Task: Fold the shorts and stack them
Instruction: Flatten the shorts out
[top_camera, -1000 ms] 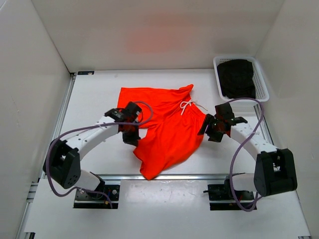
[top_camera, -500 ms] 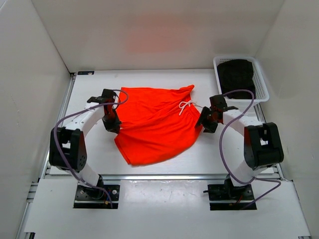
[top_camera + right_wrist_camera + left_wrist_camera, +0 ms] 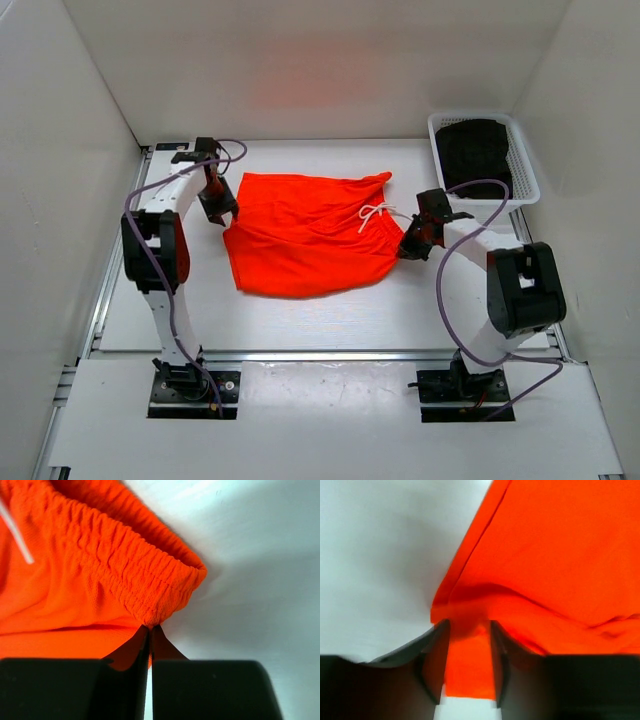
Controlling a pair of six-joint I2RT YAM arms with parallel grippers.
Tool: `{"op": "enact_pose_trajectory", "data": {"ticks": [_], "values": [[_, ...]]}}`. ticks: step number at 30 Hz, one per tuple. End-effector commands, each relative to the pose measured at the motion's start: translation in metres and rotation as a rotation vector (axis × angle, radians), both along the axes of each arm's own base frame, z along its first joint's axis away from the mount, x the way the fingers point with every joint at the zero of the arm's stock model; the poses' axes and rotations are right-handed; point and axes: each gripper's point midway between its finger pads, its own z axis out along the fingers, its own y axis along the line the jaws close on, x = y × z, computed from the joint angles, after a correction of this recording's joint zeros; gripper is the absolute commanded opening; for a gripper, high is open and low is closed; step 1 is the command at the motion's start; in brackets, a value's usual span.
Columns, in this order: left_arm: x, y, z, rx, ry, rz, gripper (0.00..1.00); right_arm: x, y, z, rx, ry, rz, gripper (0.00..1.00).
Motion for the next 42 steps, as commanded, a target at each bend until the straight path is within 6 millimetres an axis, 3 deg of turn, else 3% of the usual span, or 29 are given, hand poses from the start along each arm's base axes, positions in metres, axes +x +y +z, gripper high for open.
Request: {"op": "enact_pose_trajectory", "data": {"ticks": [1, 2, 4, 5, 6, 8, 9, 10, 11, 12, 13, 14, 15, 16, 19, 20, 21, 25, 28, 30, 34, 39, 40, 41, 42], "values": [[0.007, 0.005, 0.011, 0.015, 0.023, -0.044, 0.53, -0.014, 0.003, 0.017, -0.021, -0.035, -0.040, 0.01], [0.007, 0.005, 0.016, 0.015, 0.011, -0.044, 0.69, -0.020, 0.008, 0.020, -0.025, -0.040, -0.030, 0.01], [-0.002, 0.005, 0.029, 0.014, -0.010, -0.044, 0.79, -0.024, 0.005, 0.017, -0.045, -0.037, -0.049, 0.01], [-0.005, 0.005, 0.038, 0.040, -0.039, -0.049, 0.81, -0.029, 0.010, 0.018, -0.038, -0.037, -0.048, 0.01], [-0.014, 0.007, 0.065, 0.047, -0.103, -0.044, 0.85, -0.031, 0.011, 0.019, -0.047, -0.041, -0.040, 0.01], [-0.043, -0.001, 0.066, 0.035, -0.110, -0.038, 0.84, -0.035, 0.013, 0.018, -0.054, -0.040, -0.040, 0.01], [-0.059, -0.002, 0.088, 0.016, -0.170, -0.027, 0.81, -0.036, 0.015, 0.018, -0.063, -0.044, -0.033, 0.01], [-0.084, -0.005, 0.070, 0.003, -0.126, -0.025, 0.75, -0.037, 0.012, 0.017, -0.075, -0.039, -0.037, 0.01], [-0.097, -0.007, 0.068, -0.021, -0.128, 0.002, 0.69, -0.039, 0.016, 0.017, -0.075, -0.039, -0.025, 0.01], [-0.110, -0.014, 0.080, -0.073, -0.186, 0.002, 0.64, -0.041, 0.013, 0.015, -0.092, -0.036, -0.020, 0.01], [-0.134, -0.016, 0.057, -0.098, -0.124, 0.033, 0.59, -0.040, 0.011, 0.015, -0.100, -0.039, -0.024, 0.01], [-0.145, -0.021, 0.051, -0.124, -0.114, 0.043, 0.46, -0.042, 0.010, 0.014, -0.108, -0.031, -0.015, 0.01], [-0.156, -0.022, 0.052, -0.147, -0.135, 0.066, 0.44, -0.044, 0.013, 0.014, -0.108, -0.032, -0.006, 0.01], [-0.167, -0.023, 0.033, -0.159, -0.109, 0.111, 0.43, -0.044, 0.013, 0.014, -0.108, -0.032, -0.006, 0.01], [-0.180, -0.028, 0.013, -0.198, -0.095, 0.129, 0.37, -0.043, 0.013, 0.017, -0.108, -0.042, 0.002, 0.01], [-0.173, -0.031, 0.013, -0.216, -0.120, 0.131, 0.33, -0.047, 0.011, 0.013, -0.112, -0.032, 0.002, 0.01], [-0.173, -0.036, 0.010, -0.229, -0.119, 0.103, 0.14, -0.046, 0.012, 0.016, -0.109, -0.040, 0.002, 0.01], [-0.169, -0.040, -0.010, -0.211, -0.077, 0.057, 0.10, -0.047, 0.013, 0.016, -0.100, -0.037, 0.007, 0.01], [-0.172, -0.041, -0.027, -0.207, -0.005, 0.048, 0.20, -0.047, 0.013, 0.016, -0.100, -0.037, 0.007, 0.01], [-0.172, -0.041, -0.035, -0.202, 0.028, 0.051, 0.33, -0.047, 0.013, 0.016, -0.100, -0.037, 0.007, 0.01], [-0.169, -0.041, -0.051, -0.176, 0.062, 0.051, 0.39, -0.047, 0.013, 0.016, -0.100, -0.037, 0.007, 0.01], [-0.146, -0.034, -0.045, -0.124, 0.012, 0.045, 0.54, -0.049, 0.012, 0.015, -0.103, -0.028, 0.007, 0.01], [-0.142, -0.032, -0.046, -0.111, 0.010, 0.049, 0.52, -0.049, 0.012, 0.015, -0.103, -0.028, 0.007, 0.01], [-0.139, -0.029, -0.046, -0.096, 0.006, 0.054, 0.29, -0.049, 0.012, 0.015, -0.103, -0.028, 0.007, 0.01], [-0.137, -0.029, -0.048, -0.091, 0.014, 0.045, 0.15, -0.049, 0.012, 0.015, -0.103, -0.028, 0.007, 0.01]]}}
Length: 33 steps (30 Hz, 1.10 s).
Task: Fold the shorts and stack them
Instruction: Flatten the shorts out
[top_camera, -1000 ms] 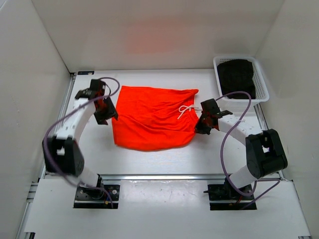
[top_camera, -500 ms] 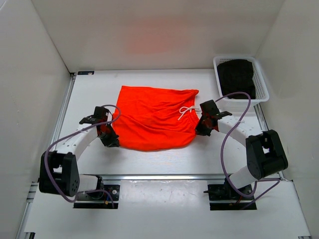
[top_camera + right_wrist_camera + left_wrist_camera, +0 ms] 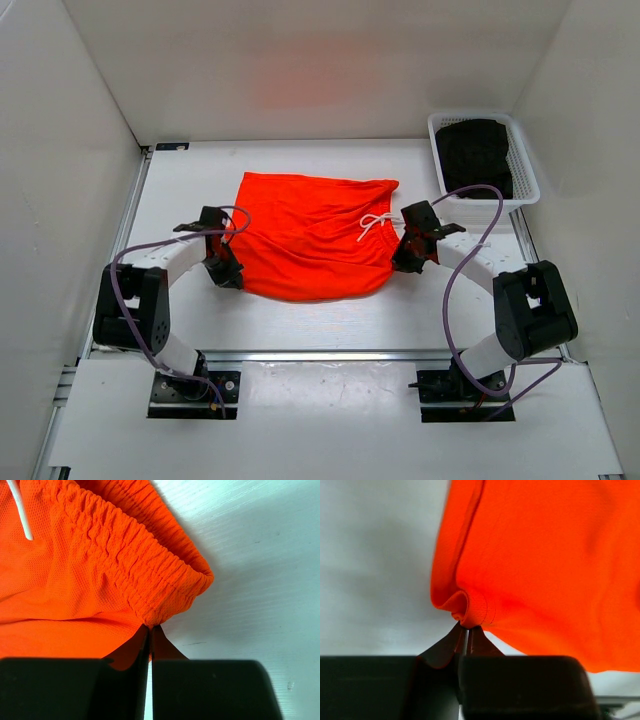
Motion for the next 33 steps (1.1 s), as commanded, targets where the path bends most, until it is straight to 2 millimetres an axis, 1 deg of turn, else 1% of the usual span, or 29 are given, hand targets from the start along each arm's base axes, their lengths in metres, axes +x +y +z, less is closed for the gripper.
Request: {"op": "enact_pose_trajectory", "data": {"ticks": [1, 3, 4, 5, 8, 9, 10, 11, 12, 13, 14, 15, 16, 17, 18, 19, 20, 21, 22, 23, 24, 25, 27, 28, 29, 30, 31, 32, 33], "values": [[0.034, 0.004, 0.013, 0.044, -0.100, -0.013, 0.10, -0.003, -0.001, 0.009, -0.007, -0.014, 0.012, 0.01], [0.041, 0.003, 0.016, 0.046, -0.112, -0.026, 0.10, -0.003, -0.001, 0.011, -0.004, -0.022, 0.012, 0.01], [0.039, 0.004, 0.016, 0.050, -0.103, -0.035, 0.10, 0.000, 0.000, 0.014, -0.001, -0.031, 0.012, 0.01], [0.039, 0.004, 0.022, 0.049, -0.107, -0.035, 0.10, -0.002, -0.001, 0.013, -0.004, -0.021, 0.012, 0.01], [0.043, 0.009, 0.047, 0.075, -0.161, -0.034, 0.10, -0.001, -0.002, 0.019, -0.009, -0.042, 0.016, 0.01], [0.044, 0.013, 0.063, 0.092, -0.200, -0.025, 0.10, 0.000, -0.002, 0.021, -0.009, -0.042, 0.016, 0.01], [0.034, 0.017, 0.071, 0.106, -0.177, -0.024, 0.10, 0.000, -0.002, 0.021, -0.014, -0.044, 0.026, 0.01], [0.036, 0.017, 0.086, 0.105, -0.203, -0.032, 0.10, -0.002, -0.003, 0.023, -0.013, -0.045, 0.026, 0.01], [0.032, 0.018, 0.095, 0.104, -0.209, -0.032, 0.10, 0.001, -0.002, 0.029, -0.006, -0.062, 0.025, 0.01], [0.016, 0.017, 0.106, 0.093, -0.192, -0.050, 0.10, 0.002, -0.002, 0.032, -0.008, -0.074, 0.036, 0.01], [0.008, 0.016, 0.110, 0.080, -0.186, -0.054, 0.10, -0.001, -0.003, 0.031, -0.012, -0.064, 0.036, 0.01], [0.000, 0.011, 0.112, 0.049, -0.173, -0.064, 0.10, 0.000, -0.003, 0.035, -0.007, -0.075, 0.036, 0.01], [-0.006, 0.012, 0.115, 0.048, -0.179, -0.064, 0.10, 0.000, -0.003, 0.038, -0.003, -0.085, 0.036, 0.01], [-0.013, 0.012, 0.110, 0.041, -0.152, -0.068, 0.10, -0.003, -0.002, 0.035, 0.001, -0.074, 0.040, 0.01], [-0.013, 0.012, 0.112, 0.040, -0.161, -0.067, 0.10, -0.007, -0.004, 0.030, -0.004, -0.061, 0.040, 0.01], [-0.016, 0.010, 0.107, 0.031, -0.136, -0.071, 0.25, -0.006, -0.004, 0.033, -0.001, -0.070, 0.040, 0.01], [-0.014, 0.010, 0.101, 0.032, -0.125, -0.072, 0.41, -0.010, -0.005, 0.029, -0.005, -0.058, 0.041, 0.01], [-0.009, 0.006, 0.098, 0.017, -0.126, -0.075, 0.51, -0.012, -0.003, 0.026, -0.006, -0.057, 0.051, 0.01], [-0.007, 0.001, 0.091, -0.007, -0.096, -0.083, 0.55, -0.012, -0.003, 0.026, -0.006, -0.057, 0.051, 0.01], [-0.010, -0.002, 0.085, -0.005, -0.071, -0.094, 0.55, -0.014, -0.001, 0.024, -0.001, -0.045, 0.056, 0.01], [-0.008, -0.003, 0.083, -0.014, -0.070, -0.096, 0.55, -0.014, -0.001, 0.024, -0.001, -0.045, 0.056, 0.01], [-0.011, -0.003, 0.080, -0.015, -0.056, -0.083, 0.55, -0.016, -0.002, 0.023, -0.002, -0.044, 0.056, 0.01], [-0.019, -0.002, 0.078, 0.000, -0.061, -0.060, 0.50, -0.016, -0.002, 0.025, 0.001, -0.052, 0.056, 0.01], [-0.021, 0.001, 0.078, 0.013, -0.066, -0.041, 0.45, -0.015, -0.002, 0.028, 0.005, -0.061, 0.055, 0.02], [-0.027, 0.002, 0.082, 0.007, -0.078, -0.024, 0.36, -0.015, -0.002, 0.028, 0.005, -0.061, 0.055, 0.02], [-0.036, 0.001, 0.077, 0.006, -0.063, -0.020, 0.18, -0.015, -0.003, 0.028, -0.003, -0.064, 0.051, 0.02], [-0.040, 0.000, 0.075, -0.001, -0.057, 0.012, 0.11, -0.015, -0.003, 0.028, -0.003, -0.064, 0.051, 0.02], [-0.045, 0.001, 0.075, -0.006, -0.066, 0.026, 0.11, -0.015, -0.003, 0.028, -0.003, -0.064, 0.051, 0.02], [-0.049, -0.004, 0.068, -0.026, -0.061, 0.023, 0.11, -0.015, -0.003, 0.028, -0.003, -0.064, 0.051, 0.02]]}}
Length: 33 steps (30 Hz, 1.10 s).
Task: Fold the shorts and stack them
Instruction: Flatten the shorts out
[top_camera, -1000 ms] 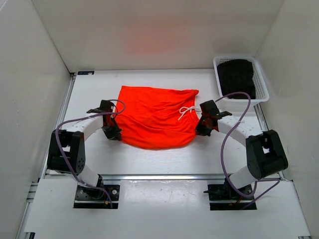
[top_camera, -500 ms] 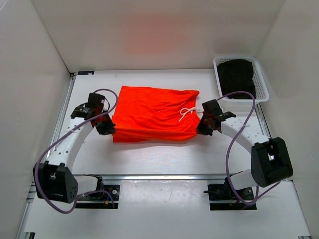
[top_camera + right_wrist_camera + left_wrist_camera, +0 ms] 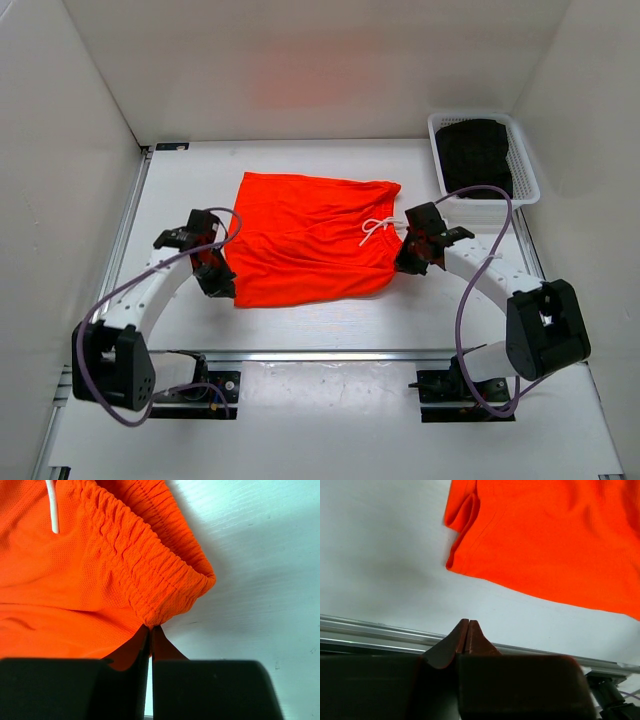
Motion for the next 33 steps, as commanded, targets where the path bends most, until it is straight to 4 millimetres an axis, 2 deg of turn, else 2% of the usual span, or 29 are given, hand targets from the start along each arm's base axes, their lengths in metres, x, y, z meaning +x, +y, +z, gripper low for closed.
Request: {"op": "enact_pose_trajectory", "data": {"ticks": [1, 2, 4, 5, 6, 7, 11, 20, 24, 25, 27, 31, 33], "values": [[-0.009, -0.008, -0.002, -0.050, -0.022, 0.060, 0.11, -0.001, -0.001, 0.007, -0.001, -0.024, 0.012, 0.02], [-0.010, -0.010, -0.005, -0.061, -0.019, 0.057, 0.19, -0.002, -0.001, 0.004, -0.004, -0.016, 0.012, 0.02], [-0.006, -0.016, -0.012, -0.080, -0.027, 0.053, 0.43, -0.002, -0.001, 0.004, -0.004, -0.016, 0.012, 0.02], [-0.005, -0.016, -0.017, -0.080, -0.019, 0.062, 0.66, -0.002, -0.001, 0.004, -0.004, -0.016, 0.012, 0.02], [-0.006, -0.019, -0.024, -0.073, 0.010, 0.049, 0.68, -0.002, -0.001, 0.004, -0.004, -0.016, 0.012, 0.02], [-0.004, -0.019, -0.028, -0.071, 0.018, 0.049, 0.75, -0.002, -0.001, 0.004, -0.004, -0.016, 0.012, 0.02], [0.001, -0.021, -0.043, -0.037, 0.057, 0.045, 0.76, -0.002, -0.001, 0.004, -0.004, -0.016, 0.012, 0.02], [0.008, -0.005, -0.068, 0.080, 0.080, 0.105, 0.65, -0.006, -0.002, 0.005, -0.004, -0.016, 0.012, 0.02], [0.026, -0.008, -0.068, 0.109, 0.059, 0.078, 0.50, -0.013, -0.005, 0.001, -0.011, 0.001, 0.012, 0.02], [0.024, -0.010, -0.070, 0.103, 0.070, 0.066, 0.34, -0.012, -0.005, 0.004, -0.007, -0.009, 0.012, 0.02], [0.025, -0.013, -0.071, 0.099, 0.079, 0.046, 0.10, -0.017, -0.007, 0.002, -0.011, 0.001, 0.012, 0.06], [0.025, -0.016, -0.062, 0.076, 0.046, 0.035, 0.10, -0.040, -0.014, -0.011, -0.006, 0.043, 0.001, 0.16], [0.024, -0.019, -0.047, 0.040, -0.002, 0.032, 0.10, -0.052, -0.014, -0.015, 0.012, 0.067, 0.003, 0.27]]}}
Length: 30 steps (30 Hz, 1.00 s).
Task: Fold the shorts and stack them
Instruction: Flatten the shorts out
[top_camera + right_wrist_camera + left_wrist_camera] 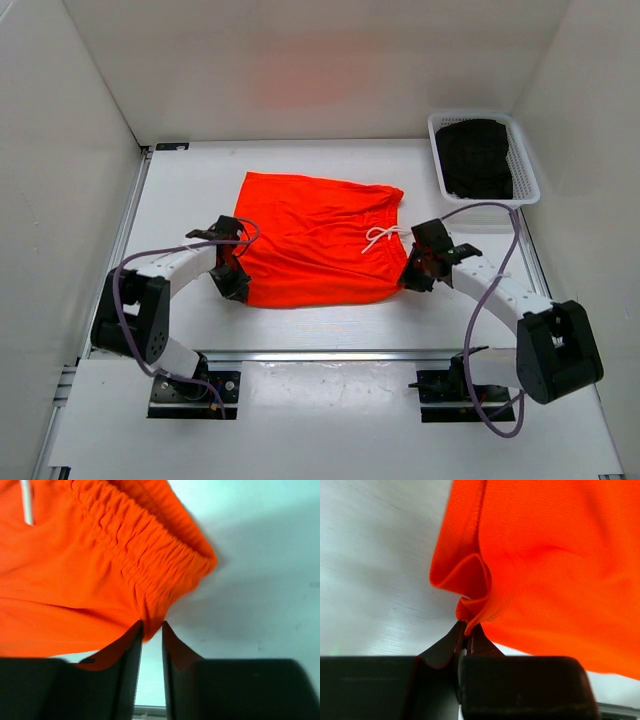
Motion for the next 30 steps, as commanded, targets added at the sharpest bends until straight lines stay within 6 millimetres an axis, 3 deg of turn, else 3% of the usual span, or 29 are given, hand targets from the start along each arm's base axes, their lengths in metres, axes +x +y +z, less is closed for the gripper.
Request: {"op": "enact_pose_trajectory", "data": {"ticks": [1, 2, 3, 7, 13, 17, 21, 24, 25, 26, 29, 30], "values": [[0.005, -0.004, 0.026, -0.045, -0.111, -0.003, 0.10, -0.025, -0.004, -0.001, 0.023, 0.028, 0.001, 0.31], [0.000, -0.004, 0.029, -0.053, -0.108, -0.004, 0.10, -0.035, -0.008, -0.008, 0.019, 0.052, -0.011, 0.42], [0.003, -0.006, 0.041, -0.070, -0.157, 0.007, 0.10, -0.038, -0.009, -0.008, 0.020, 0.048, -0.011, 0.45], [-0.007, -0.005, 0.050, -0.084, -0.165, 0.014, 0.10, -0.040, -0.017, -0.004, 0.001, 0.009, -0.027, 0.59], [0.001, -0.005, 0.068, -0.086, -0.204, 0.016, 0.10, -0.019, -0.014, -0.008, 0.008, 0.003, -0.032, 0.60], [0.002, -0.003, 0.077, -0.076, -0.215, 0.009, 0.10, 0.009, -0.005, -0.007, 0.053, -0.073, -0.033, 0.60], [0.003, 0.000, 0.086, -0.060, -0.236, 0.014, 0.10, 0.022, 0.003, -0.011, 0.098, -0.110, -0.024, 0.55], [-0.001, 0.003, 0.086, -0.049, -0.230, 0.016, 0.10, 0.025, 0.004, -0.017, 0.095, -0.103, -0.025, 0.32], [-0.001, 0.003, 0.089, -0.052, -0.241, 0.016, 0.10, 0.024, 0.004, -0.020, 0.091, -0.093, -0.025, 0.12], [-0.003, 0.005, 0.090, -0.044, -0.244, 0.019, 0.10, 0.021, 0.001, -0.022, 0.077, -0.081, -0.031, 0.04], [-0.001, 0.007, 0.098, -0.049, -0.267, 0.028, 0.10, 0.009, -0.004, -0.019, 0.073, -0.070, -0.031, 0.00], [-0.001, 0.007, 0.101, -0.050, -0.269, 0.028, 0.10, -0.005, -0.006, -0.023, 0.059, -0.033, -0.021, 0.00]]}}
